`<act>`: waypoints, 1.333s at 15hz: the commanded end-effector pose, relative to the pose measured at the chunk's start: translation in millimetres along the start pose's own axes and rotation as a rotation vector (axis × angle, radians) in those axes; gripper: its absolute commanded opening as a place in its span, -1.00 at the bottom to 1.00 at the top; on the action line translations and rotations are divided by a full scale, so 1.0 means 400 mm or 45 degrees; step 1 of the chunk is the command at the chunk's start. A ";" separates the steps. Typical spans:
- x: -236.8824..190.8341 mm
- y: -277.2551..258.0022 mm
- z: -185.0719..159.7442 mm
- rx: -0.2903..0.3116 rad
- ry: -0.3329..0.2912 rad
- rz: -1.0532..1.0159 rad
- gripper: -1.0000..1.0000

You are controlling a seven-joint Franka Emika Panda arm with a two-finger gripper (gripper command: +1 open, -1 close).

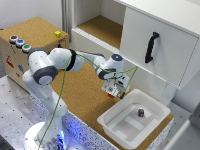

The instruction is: Push the pink block towards the left

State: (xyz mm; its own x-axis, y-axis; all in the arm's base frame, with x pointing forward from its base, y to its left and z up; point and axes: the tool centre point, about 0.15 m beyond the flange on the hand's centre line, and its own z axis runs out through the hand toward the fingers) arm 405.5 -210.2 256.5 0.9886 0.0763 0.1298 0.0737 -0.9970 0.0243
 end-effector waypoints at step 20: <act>0.057 -0.168 0.131 0.000 -0.096 0.173 -1.00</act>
State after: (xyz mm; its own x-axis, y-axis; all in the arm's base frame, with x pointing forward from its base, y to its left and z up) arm 426.4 -171.7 210.1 0.9956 -0.0394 0.0849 -0.0414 -0.9989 0.0208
